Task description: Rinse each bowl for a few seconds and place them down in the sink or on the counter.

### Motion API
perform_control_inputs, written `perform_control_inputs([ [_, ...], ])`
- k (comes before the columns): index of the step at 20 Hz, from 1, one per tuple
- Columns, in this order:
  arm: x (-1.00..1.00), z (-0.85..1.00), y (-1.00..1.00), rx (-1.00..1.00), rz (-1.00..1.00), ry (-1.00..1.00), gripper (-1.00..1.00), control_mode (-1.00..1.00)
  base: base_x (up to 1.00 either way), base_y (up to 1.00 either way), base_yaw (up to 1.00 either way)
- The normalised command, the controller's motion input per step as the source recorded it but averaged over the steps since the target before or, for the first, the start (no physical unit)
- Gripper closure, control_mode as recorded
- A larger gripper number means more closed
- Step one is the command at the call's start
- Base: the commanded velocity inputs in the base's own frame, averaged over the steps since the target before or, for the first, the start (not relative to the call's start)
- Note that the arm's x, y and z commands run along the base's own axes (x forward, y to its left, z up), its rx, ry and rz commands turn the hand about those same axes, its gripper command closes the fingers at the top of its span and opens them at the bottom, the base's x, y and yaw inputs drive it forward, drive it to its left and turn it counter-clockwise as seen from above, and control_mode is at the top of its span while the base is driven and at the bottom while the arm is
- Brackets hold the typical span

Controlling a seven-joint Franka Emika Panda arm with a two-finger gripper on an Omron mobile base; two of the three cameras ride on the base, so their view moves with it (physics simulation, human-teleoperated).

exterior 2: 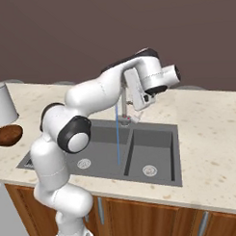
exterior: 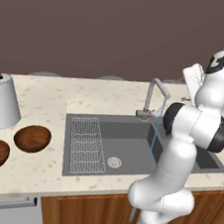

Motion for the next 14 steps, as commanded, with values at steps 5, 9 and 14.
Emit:
perform_control_inputs([
  [5,-0.25,0.0,0.61,-0.01,0.08,0.21,-1.0,-1.0,0.0,0.0,0.0],
  [9,-0.25,0.0,0.58,0.0,0.08,0.2,-1.0,-1.0,0.0,0.0,0.0],
  [14,-0.35,-0.02,0.57,0.0,0.08,0.17,-1.0,-1.0,0.0,0.0,0.0],
])
